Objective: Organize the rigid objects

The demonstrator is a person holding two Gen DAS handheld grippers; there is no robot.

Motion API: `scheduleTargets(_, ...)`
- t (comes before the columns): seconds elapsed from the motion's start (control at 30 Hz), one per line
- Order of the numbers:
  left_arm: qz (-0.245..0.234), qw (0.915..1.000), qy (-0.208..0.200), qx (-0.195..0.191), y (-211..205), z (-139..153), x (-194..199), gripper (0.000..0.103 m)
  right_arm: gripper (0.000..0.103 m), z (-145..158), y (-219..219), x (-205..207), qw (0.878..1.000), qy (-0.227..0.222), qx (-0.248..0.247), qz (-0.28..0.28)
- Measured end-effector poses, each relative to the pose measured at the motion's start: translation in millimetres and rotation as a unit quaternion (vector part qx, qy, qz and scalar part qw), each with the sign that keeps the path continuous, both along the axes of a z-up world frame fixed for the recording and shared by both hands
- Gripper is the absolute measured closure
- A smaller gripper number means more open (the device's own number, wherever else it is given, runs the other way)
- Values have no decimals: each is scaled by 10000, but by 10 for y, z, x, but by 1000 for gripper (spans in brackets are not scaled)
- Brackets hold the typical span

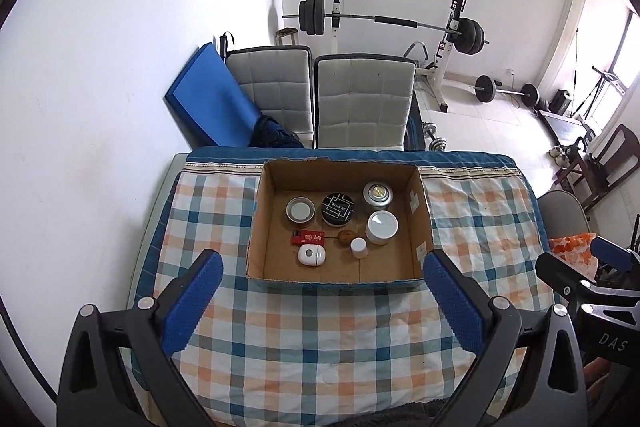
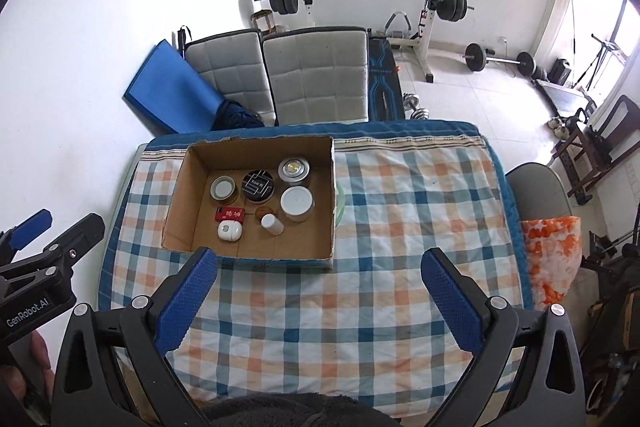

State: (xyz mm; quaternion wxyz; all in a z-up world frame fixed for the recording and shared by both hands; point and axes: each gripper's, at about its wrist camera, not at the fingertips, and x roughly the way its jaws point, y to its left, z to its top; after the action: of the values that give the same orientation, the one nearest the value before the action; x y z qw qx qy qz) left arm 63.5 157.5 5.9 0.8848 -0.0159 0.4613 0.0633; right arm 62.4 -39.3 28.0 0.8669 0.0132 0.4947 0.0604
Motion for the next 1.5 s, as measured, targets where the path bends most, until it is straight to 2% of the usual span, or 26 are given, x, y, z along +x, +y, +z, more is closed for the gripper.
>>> scheduleTargets(0.5,16,9999,-114,-8,6,76,-45,0,0,147,2,-15,9992,-329,-173,-118)
scheduleTargets(1.5,-199,9998,-64,-64,-8,80,26,0,0,154,-19,-26,9982,-406,-296,-313)
